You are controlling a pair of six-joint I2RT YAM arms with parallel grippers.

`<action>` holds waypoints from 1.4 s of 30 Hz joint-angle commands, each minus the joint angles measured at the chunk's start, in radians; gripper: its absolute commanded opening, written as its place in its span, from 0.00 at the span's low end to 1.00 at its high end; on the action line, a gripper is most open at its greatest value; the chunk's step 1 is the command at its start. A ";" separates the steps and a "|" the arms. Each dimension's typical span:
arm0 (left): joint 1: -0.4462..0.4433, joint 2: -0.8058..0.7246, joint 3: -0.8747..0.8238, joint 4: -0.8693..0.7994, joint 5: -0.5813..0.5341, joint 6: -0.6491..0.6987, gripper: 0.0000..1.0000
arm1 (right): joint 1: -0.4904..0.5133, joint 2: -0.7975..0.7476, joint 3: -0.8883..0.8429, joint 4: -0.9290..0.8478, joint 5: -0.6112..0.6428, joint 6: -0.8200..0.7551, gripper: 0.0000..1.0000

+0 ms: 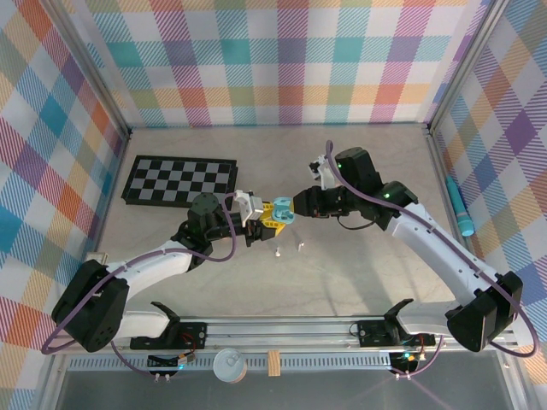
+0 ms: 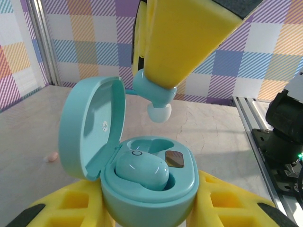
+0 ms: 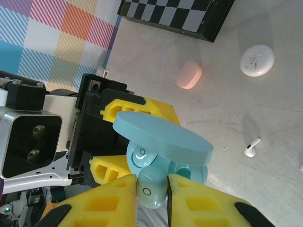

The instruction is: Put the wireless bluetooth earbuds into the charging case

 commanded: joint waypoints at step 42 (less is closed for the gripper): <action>-0.008 -0.029 0.019 0.050 -0.021 0.012 0.23 | -0.012 -0.069 -0.039 0.015 0.032 -0.072 0.46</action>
